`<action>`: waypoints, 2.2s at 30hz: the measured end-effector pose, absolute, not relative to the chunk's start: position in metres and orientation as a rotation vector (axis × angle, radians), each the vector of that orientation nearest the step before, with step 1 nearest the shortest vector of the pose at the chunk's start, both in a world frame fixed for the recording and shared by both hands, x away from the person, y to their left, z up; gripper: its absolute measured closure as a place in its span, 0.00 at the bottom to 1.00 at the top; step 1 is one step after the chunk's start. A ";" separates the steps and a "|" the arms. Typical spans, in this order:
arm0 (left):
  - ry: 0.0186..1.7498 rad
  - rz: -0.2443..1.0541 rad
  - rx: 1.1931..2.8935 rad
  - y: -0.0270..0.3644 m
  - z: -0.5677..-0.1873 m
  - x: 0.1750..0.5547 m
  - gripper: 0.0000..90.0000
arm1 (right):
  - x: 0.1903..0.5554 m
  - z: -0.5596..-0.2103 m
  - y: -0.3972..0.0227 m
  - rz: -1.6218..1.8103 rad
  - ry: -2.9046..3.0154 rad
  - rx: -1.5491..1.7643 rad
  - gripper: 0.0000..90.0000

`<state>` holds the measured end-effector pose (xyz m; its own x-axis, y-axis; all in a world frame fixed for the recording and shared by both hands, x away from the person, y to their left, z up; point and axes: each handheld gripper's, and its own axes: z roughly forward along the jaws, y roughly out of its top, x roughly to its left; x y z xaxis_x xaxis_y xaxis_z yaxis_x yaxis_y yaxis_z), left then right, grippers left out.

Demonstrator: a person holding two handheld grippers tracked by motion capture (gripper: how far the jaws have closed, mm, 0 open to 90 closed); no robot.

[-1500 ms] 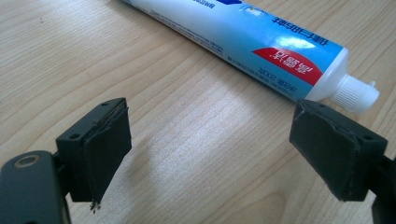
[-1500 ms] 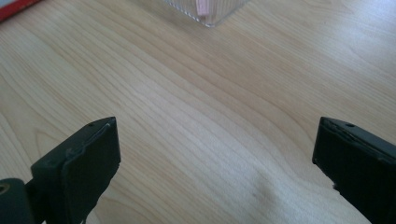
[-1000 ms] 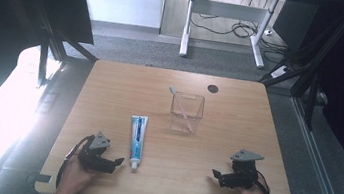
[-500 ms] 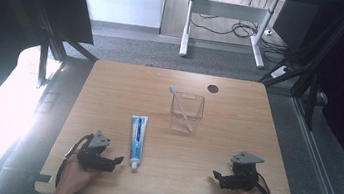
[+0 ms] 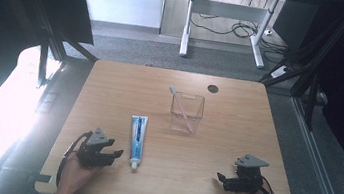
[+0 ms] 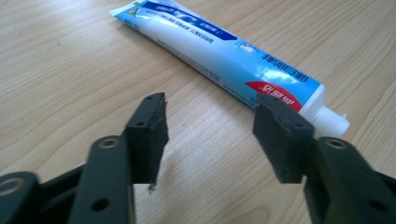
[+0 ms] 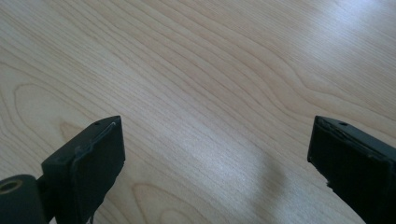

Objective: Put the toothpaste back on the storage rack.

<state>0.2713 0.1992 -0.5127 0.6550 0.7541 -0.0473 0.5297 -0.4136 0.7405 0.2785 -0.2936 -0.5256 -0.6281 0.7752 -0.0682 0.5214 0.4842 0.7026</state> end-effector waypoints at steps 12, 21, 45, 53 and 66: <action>0.976 0.325 2.155 0.189 -0.504 0.279 0.88 | 0.278 -0.529 -0.297 0.931 2.353 1.114 0.05; 0.918 0.277 2.192 0.174 -0.498 0.284 1.00 | 0.278 -0.529 -0.298 0.934 2.345 1.130 0.06; 0.869 0.239 2.301 0.114 -0.508 0.304 1.00 | 0.277 -0.530 -0.295 0.926 2.352 1.124 0.07; 0.877 0.228 2.320 0.113 -0.510 0.304 1.00 | 0.277 -0.530 -0.295 0.919 2.355 1.119 0.07; 0.904 0.217 2.326 0.126 -0.511 0.301 1.00 | 0.277 -0.530 -0.294 0.905 2.354 1.109 0.08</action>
